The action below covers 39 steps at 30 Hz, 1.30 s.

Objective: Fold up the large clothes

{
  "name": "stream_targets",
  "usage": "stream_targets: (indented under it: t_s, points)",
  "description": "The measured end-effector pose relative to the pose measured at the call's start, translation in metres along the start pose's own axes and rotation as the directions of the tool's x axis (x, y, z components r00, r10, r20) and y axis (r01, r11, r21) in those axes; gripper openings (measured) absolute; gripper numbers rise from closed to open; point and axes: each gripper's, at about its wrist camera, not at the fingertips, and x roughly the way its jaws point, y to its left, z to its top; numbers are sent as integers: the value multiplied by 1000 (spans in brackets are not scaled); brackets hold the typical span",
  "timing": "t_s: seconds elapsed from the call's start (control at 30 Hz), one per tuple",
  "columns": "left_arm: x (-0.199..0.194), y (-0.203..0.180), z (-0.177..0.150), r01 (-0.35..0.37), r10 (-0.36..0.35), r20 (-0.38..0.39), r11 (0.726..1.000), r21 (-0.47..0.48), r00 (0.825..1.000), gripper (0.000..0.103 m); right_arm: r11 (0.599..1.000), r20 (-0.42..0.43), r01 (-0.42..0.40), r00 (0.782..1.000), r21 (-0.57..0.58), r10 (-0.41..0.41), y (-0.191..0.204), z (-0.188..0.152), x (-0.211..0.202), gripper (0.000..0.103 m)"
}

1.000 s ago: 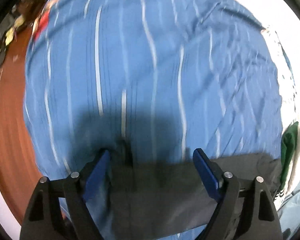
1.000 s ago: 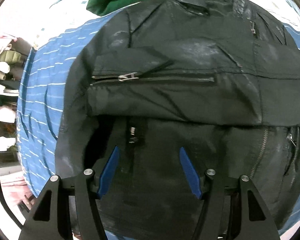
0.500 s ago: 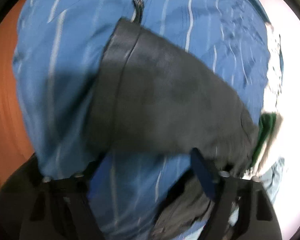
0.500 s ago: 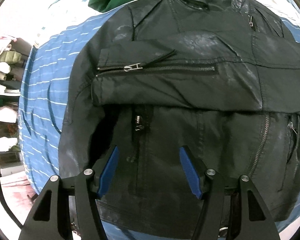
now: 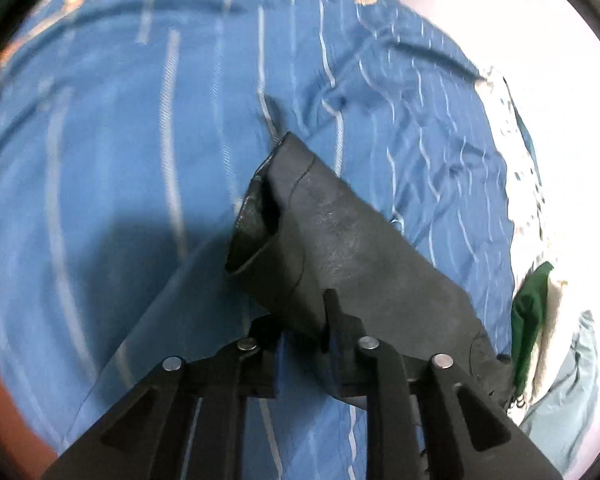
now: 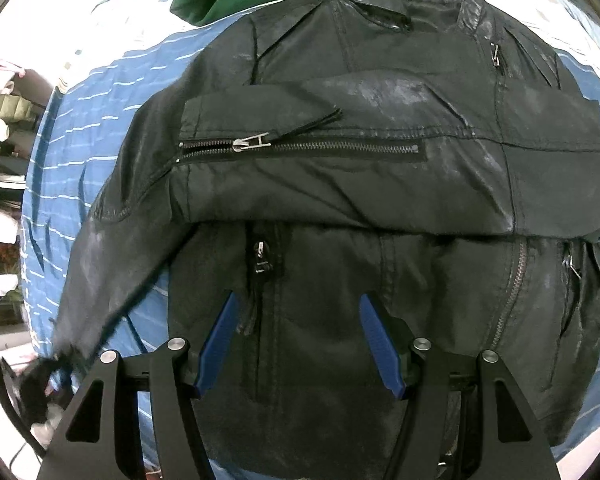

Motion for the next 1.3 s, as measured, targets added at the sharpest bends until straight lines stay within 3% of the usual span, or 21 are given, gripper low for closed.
stream_targets:
  t_s: [0.1, 0.17, 0.23, 0.33, 0.37, 0.4, 0.5, 0.6, 0.67, 0.77, 0.8, 0.9, 0.93, 0.97, 1.03, 1.07, 1.17, 1.23, 1.27, 1.3]
  points:
    - [8, 14, -2, 118, -119, -10, 992, -50, 993, 40, 1000, 5, 1, 1000, -6, -1, 3, 2, -1, 65]
    - [12, 16, -4, 197, -196, 20, 977, -86, 980, 60, 1000, 10, -5, 1000, -3, 5, 2, 4, -2, 65]
    - [13, 17, -4, 192, -189, 37, 976, -105, 981, 61, 1000, 12, -17, 1000, 3, 17, 0, 7, -2, 65]
    - [10, 5, -3, 138, -128, 99, 985, -102, 987, 54, 1000, 8, -3, 1000, 1, 3, -1, 11, -2, 65]
    - [7, 0, -2, 103, -93, 114, 991, -85, 989, 20, 1000, 17, 5, 1000, -1, -5, -2, 12, -3, 65]
    - [3, -5, 1, 53, -45, 132, 997, -53, 990, 10, 1000, 27, 18, 999, -5, -18, -2, 15, -5, 65]
    - [-7, -30, 14, 3, -4, 183, 1000, 8, 983, 8, 997, 63, 73, 995, -12, -72, -2, 27, -10, 65]
    - [-18, -55, 28, -7, -14, 214, 995, 97, 977, 7, 996, 92, 90, 992, 9, -91, 0, 48, -5, 63]
    - [-27, -66, 35, -15, -21, 226, 987, 158, 974, 7, 997, 92, 71, 993, -2, -71, 8, 65, 11, 37]
    - [-31, -93, 44, -35, -25, 242, 970, 240, 970, 7, 1000, 22, 20, 1000, -21, -20, 26, 86, 53, 36]
    - [-34, -100, 44, -50, -19, 250, 962, 267, 968, 7, 997, 2, 58, 998, -41, -58, 32, 91, 68, 37]
    - [-54, -138, 36, -124, -6, 322, 915, 383, 947, 6, 992, -8, 107, 994, -71, -108, 41, 96, 68, 37]
    - [-62, -152, 30, -162, 3, 352, 892, 422, 936, 6, 991, -11, 109, 994, -76, -110, 41, 96, 63, 43]
    - [-63, -162, 26, -181, 2, 371, 876, 447, 929, 6, 989, -7, 121, 993, -88, -122, 40, 94, 56, 62]
    - [-78, -189, 8, -235, 0, 422, 831, 505, 907, 6, 968, 44, 230, 973, -104, -226, 34, 90, 39, 83]
    - [-85, -208, -7, -274, 1, 450, 794, 543, 893, 6, 960, 58, 258, 966, -113, -253, 32, 89, 34, 83]
    - [-95, -242, -43, -304, -37, 477, 726, 617, 878, 5, 938, 93, 324, 945, -125, -314, 18, 86, 17, 83]
    - [-98, -269, -79, -306, -70, 470, 673, 674, 880, 5, 943, 87, 309, 950, -125, -300, 5, 88, 9, 83]
    - [-98, -276, -89, -300, -79, 460, 659, 690, 884, 5, 949, 78, 292, 955, -117, -285, -4, 89, 5, 83]
    - [-97, -289, -110, -281, -95, 434, 635, 720, 896, 5, 957, 71, 272, 961, -103, -266, -15, 91, 0, 83]
